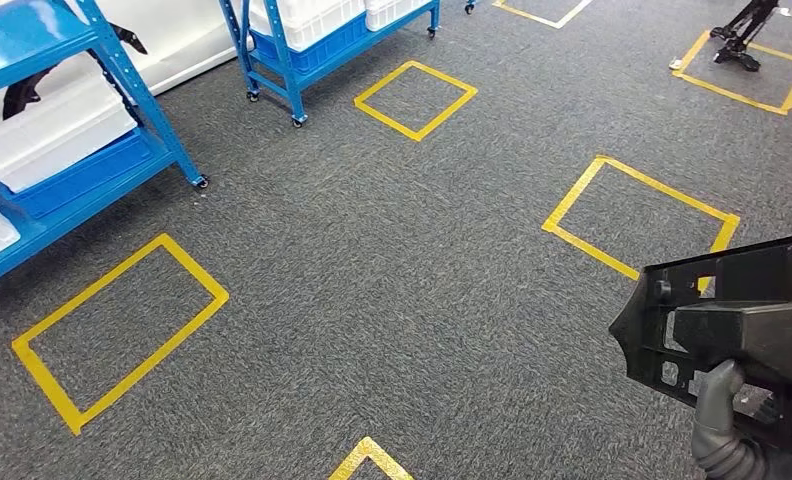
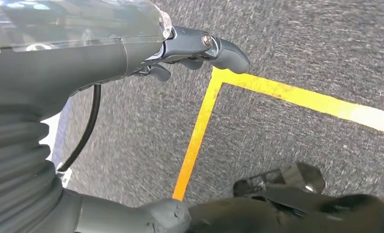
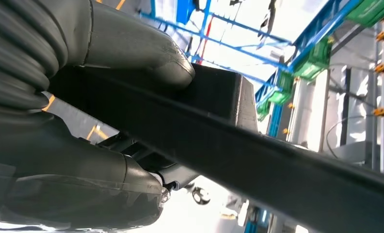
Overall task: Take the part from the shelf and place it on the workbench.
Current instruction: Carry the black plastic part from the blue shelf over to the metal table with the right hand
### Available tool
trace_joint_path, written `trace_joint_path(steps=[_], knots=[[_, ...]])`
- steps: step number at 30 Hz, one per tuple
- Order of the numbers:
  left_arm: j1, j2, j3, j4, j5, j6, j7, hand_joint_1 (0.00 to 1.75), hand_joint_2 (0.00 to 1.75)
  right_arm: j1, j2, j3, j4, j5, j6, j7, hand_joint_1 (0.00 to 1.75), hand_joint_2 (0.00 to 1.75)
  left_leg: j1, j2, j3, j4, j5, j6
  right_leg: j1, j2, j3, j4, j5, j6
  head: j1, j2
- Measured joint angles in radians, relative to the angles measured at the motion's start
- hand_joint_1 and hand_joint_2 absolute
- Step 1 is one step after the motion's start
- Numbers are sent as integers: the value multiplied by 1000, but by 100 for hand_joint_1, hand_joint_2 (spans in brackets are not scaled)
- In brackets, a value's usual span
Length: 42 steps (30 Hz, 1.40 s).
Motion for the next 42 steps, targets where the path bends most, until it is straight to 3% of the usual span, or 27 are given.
trace_joint_path(steps=[1,2,4,6,8,10,12,14,16,17,18,20,21,23,25,26,28,30,31,32,33,34,36,38,40,41,42], knots=[[2,0,0,0,-1,1,-3,0,175,5,1,-3,-1,2,5,-2,175,175,0,-4,-20,45,-11,0,1,13,-2,1,1,-1,0,0],[3,2,0,0,-1,1,-8,0,175,11,3,-7,-1,4,10,-6,175,175,0,-6,-25,56,-3,2,2,27,-3,3,1,-2,0,0],[5,7,0,0,1,0,-25,0,175,17,9,-15,-2,3,24,-14,175,175,0,-19,17,-34,66,8,3,54,-1,5,2,-1,0,0],[6,19,2,0,10,-5,-44,0,175,13,13,-20,0,-5,40,-23,175,175,1,-69,74,-167,124,18,3,79,-1,7,4,3,1,0],[4,34,9,0,24,-12,-59,0,175,-7,15,-20,9,-19,58,-27,175,175,0,-98,93,-223,135,25,0,103,-10,7,11,16,2,0],[-2,48,22,0,47,-17,-70,0,175,-32,15,-20,26,-33,68,-27,175,175,0,-75,95,-234,142,32,-2,119,-18,6,19,30,2,0],[-6,65,43,0,71,-29,-81,0,175,-60,15,-19,49,-54,74,-31,175,175,4,-48,101,-250,156,45,1,76,-36,36,-2,37,5,0],[-5,84,63,0,83,-48,-90,0,175,-96,14,-19,76,-76,80,-38,175,175,3,-19,100,-258,163,53,2,15,-85,138,-65,42,9,0],[-4,101,76,0,86,-59,-94,0,175,-116,14,-19,97,-87,82,-42,175,175,0,10,95,-257,164,54,-3,-2,-137,253,-112,49,11,0],[-4,107,81,0,86,-61,-95,0,175,-121,14,-19,106,-89,83,-42,175,175,-1,22,94,-255,163,53,-7,-5,-143,272,-111,52,11,0],[-5,111,85,0,86,-63,-96,0,175,-125,14,-19,114,-91,84,-43,175,175,0,34,93,-253,161,51,-9,-10,-129,252,-91,55,11,0],[-7,118,91,0,86,-66,-97,0,175,-135,14,-19,124,-97,88,-47,175,175,0,55,94,-245,154,41,-12,-40,-60,129,-34,58,11,0],[-8,122,95,0,86,-68,-98,0,175,-141,14,-18,128,-100,90,-50,175,175,-2,65,93,-239,148,34,-10,-57,-28,71,-16,53,11,0],[-10,133,101,0,86,-77,-97,0,175,-157,14,-14,140,-97,96,-58,175,175,-6,82,92,-231,139,22,-2,-73,-2,16,-8,38,9,0],[-14,145,105,0,84,-86,-94,0,175,-172,14,-6,154,-88,97,-65,175,175,-5,99,97,-230,134,12,2,-51,-5,13,-6,20,8,0],[-15,150,105,0,83,-88,-92,0,175,-178,14,-1,160,-83,97,-67,175,175,-2,94,97,-225,128,7,3,-42,-7,11,-3,14,7,0],[-16,161,107,0,80,-89,-88,0,175,-189,15,9,169,-75,94,-71,175,175,4,52,72,-164,85,-2,1,-24,-10,8,2,1,3,0],[-12,169,109,0,76,-89,-83,0,175,-199,16,18,176,-69,88,-75,175,175,6,7,11,-33,19,-6,2,-5,-13,8,4,-6,1,0],[-10,172,110,0,73,-89,-80,0,175,-201,17,23,180,-65,84,-76,175,175,6,0,-18,27,-1,-6,4,7,-14,8,5,-8,1,0],[-7,174,111,0,70,-89,-77,0,175,-202,17,28,183,-62,80,-78,175,175,6,-3,-35,57,-2,-5,6,19,-14,9,6,-8,1,0],[-4,175,111,0,68,-89,-75,0,175,-202,17,33,185,-58,77,-79,175,175,5,-6,-35,49,18,-1,8,33,-14,9,6,-9,1,0],[-2,177,112,0,66,-89,-75,0,175,-201,18,37,187,-54,74,-80,175,175,5,-13,-16,1,56,4,9,46,-12,10,6,-9,1,0],[2,182,116,0,65,-89,-76,0,175,-198,18,46,187,-47,68,-82,175,175,4,-56,40,-137,127,17,11,70,-11,12,6,-8,1,0],[4,188,122,0,66,-87,-80,0,175,-190,18,55,186,-42,60,-85,175,175,1,-89,69,-213,151,22,9,92,-16,13,9,-1,1,0],[5,191,126,0,65,-85,-80,0,175,-175,19,61,184,-39,55,-89,175,175,-2,-76,74,-226,152,25,4,114,-23,11,16,12,1,0],[4,191,127,0,64,-85,-77,0,175,-169,19,63,183,-37,53,-90,175,175,-2,-64,78,-233,157,30,3,110,-27,13,15,16,2,0],[4,192,128,0,63,-84,-74,0,175,-165,19,64,182,-35,51,-91,175,175,-1,-51,81,-242,163,35,4,90,-34,26,5,20,3,0]])
